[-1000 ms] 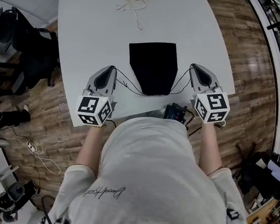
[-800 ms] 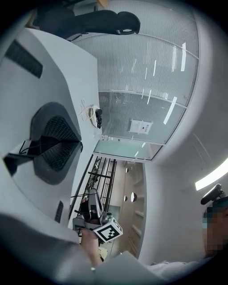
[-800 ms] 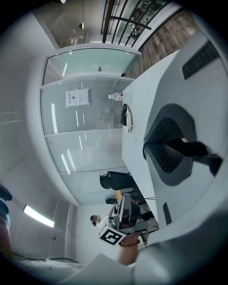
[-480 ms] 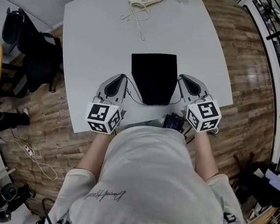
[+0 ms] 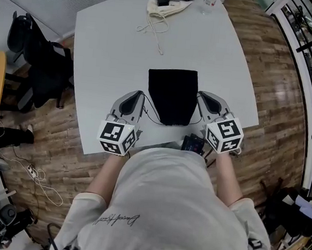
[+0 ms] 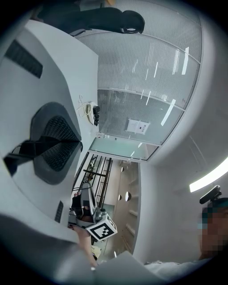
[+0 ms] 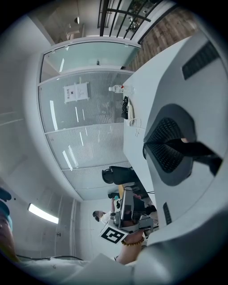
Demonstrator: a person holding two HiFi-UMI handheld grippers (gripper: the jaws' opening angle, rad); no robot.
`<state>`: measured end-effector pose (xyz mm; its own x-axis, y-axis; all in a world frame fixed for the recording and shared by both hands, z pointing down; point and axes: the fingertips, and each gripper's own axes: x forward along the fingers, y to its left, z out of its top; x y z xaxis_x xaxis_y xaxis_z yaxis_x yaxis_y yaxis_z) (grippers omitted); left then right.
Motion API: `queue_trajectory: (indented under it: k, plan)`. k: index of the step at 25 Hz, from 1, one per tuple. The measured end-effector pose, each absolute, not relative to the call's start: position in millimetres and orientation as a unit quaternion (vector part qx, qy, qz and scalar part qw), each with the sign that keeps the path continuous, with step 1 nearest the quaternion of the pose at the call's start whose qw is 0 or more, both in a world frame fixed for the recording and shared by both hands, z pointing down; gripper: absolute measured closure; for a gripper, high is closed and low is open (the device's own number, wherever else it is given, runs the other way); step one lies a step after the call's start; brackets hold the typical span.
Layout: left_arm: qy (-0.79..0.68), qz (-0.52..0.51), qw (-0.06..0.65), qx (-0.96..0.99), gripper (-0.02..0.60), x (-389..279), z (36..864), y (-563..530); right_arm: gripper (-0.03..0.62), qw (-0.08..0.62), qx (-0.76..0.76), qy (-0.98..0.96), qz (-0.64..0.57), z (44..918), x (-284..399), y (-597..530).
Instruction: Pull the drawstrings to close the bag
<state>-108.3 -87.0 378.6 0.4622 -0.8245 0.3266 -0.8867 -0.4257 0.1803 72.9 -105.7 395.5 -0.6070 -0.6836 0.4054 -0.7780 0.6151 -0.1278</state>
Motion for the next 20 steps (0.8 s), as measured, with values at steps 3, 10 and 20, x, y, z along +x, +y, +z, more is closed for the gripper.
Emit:
queue_trajectory:
  k: [3,10,20]
  plan:
    - [-0.508,0.094,0.164,0.84,0.565,-107.9,377.8,-89.1,0.569,0.159,0.411,-0.886,0.146,394.6,71.0,-106.9]
    - [-0.504,0.092,0.16,0.844,0.565,-104.2,376.3,-91.3,0.569,0.161,0.412,-0.885,0.145,393.9,72.8,-107.5]
    - [-0.504,0.091,0.166,0.842,0.565,-104.6,380.0,-90.8,0.569,0.163,0.414,-0.884,0.146,397.1,75.1,-106.6]
